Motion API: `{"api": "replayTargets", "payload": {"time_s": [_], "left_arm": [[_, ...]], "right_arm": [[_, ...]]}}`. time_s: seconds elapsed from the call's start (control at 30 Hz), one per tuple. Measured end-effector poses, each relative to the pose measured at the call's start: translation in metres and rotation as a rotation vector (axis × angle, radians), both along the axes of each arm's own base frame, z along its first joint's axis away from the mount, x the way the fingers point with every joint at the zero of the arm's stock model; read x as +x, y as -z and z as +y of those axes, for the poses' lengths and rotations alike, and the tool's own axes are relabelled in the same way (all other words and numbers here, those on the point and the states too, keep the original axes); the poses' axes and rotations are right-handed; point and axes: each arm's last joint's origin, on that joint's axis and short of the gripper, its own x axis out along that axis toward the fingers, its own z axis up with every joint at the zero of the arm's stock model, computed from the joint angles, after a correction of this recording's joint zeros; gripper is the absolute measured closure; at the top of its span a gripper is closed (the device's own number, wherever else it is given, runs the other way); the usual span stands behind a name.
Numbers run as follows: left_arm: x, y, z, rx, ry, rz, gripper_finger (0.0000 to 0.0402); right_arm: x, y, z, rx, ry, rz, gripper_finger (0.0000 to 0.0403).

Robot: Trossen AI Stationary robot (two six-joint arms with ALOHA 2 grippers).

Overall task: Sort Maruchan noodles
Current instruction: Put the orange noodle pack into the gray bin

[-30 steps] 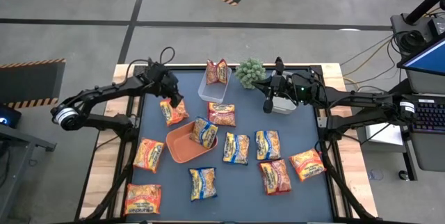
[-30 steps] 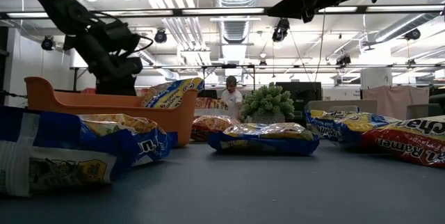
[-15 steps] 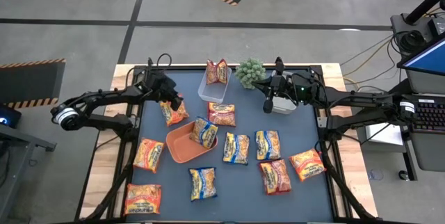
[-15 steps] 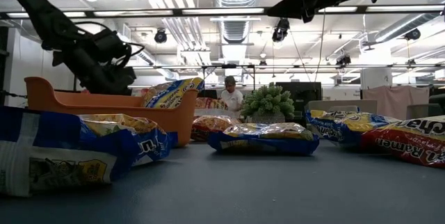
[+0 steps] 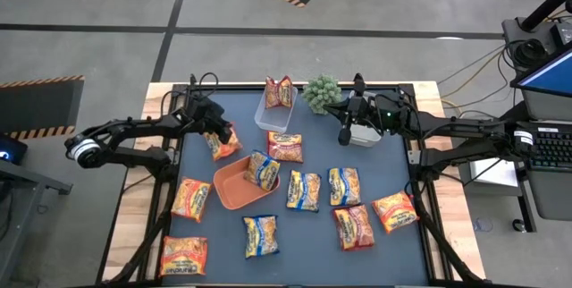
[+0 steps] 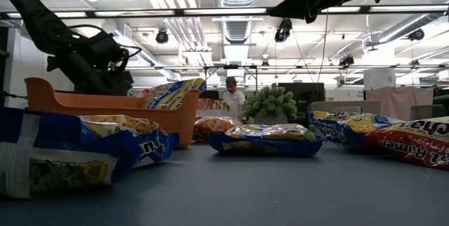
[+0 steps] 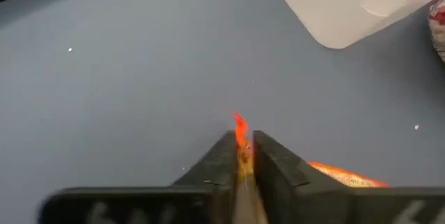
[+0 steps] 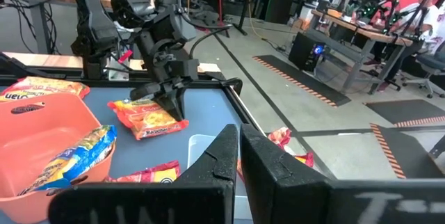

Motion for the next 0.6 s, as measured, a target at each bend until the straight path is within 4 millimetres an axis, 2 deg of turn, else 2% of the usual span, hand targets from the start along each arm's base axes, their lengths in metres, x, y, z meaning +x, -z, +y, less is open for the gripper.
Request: {"api": "replayTargets", "payload": {"time_s": [0.07, 0.33, 0.6], "left_arm": [[0.0, 0.0, 0.0, 0.007, 0.006, 0.004, 0.0395], [0.001, -0.008, 0.001, 0.101, 0.039, -0.01, 0.0401], [0.005, -0.036, 0.006, 0.295, 0.036, -0.175, 0.0401]], "right_arm": [[0.0, 0.0, 0.0, 0.008, 0.001, -0.002, 0.0394], [0.0, 0.004, 0.0, 0.114, 0.015, -0.005, 0.0394], [0.015, 0.032, -0.004, 0.3, 0.056, 0.067, 0.0394]]}}
